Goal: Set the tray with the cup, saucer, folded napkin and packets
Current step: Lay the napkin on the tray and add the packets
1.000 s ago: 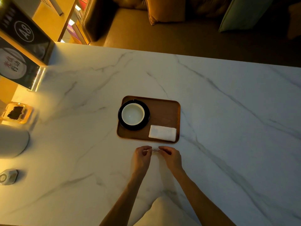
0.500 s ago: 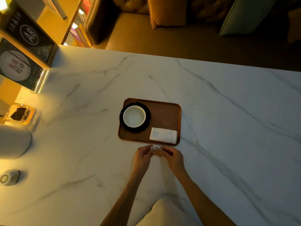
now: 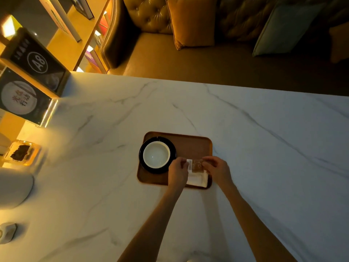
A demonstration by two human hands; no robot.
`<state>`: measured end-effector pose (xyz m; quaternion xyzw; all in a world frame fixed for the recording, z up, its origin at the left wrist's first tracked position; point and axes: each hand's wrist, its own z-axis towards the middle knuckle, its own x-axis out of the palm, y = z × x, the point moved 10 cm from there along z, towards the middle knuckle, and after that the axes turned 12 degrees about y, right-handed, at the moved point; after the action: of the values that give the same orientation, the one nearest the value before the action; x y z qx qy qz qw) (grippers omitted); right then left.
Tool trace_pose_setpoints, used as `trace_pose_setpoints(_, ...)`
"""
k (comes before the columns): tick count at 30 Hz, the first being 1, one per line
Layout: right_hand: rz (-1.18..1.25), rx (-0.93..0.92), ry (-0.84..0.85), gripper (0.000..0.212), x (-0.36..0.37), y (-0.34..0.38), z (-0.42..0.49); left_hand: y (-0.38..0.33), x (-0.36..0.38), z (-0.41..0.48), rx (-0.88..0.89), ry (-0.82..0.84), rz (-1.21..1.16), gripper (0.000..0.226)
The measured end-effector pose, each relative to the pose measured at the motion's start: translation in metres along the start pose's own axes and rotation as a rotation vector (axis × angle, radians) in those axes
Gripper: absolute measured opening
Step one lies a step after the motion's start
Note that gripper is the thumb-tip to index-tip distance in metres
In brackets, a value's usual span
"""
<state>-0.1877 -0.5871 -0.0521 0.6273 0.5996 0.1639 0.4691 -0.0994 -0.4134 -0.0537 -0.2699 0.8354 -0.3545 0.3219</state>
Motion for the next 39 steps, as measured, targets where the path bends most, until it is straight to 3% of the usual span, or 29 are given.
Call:
trace_pose_setpoints(12,0.074,0.134,-0.128,0.017,-0.004,-0.014,0.068,-0.027,0.004,0.072,-0.035,-0.058,0.126,0.017)
trace_pose_setpoints(20,0.015,0.124,-0.151,0.03,-0.006,-0.018,0.068,-0.03,0.01,0.075,-0.061,-0.056,0.408,0.013)
trace_pose_setpoints(39,-0.1,0.043,-0.057,0.038,0.019,-0.014,0.048,-0.013,0.013,0.064,-0.093,-0.072,0.269,0.018)
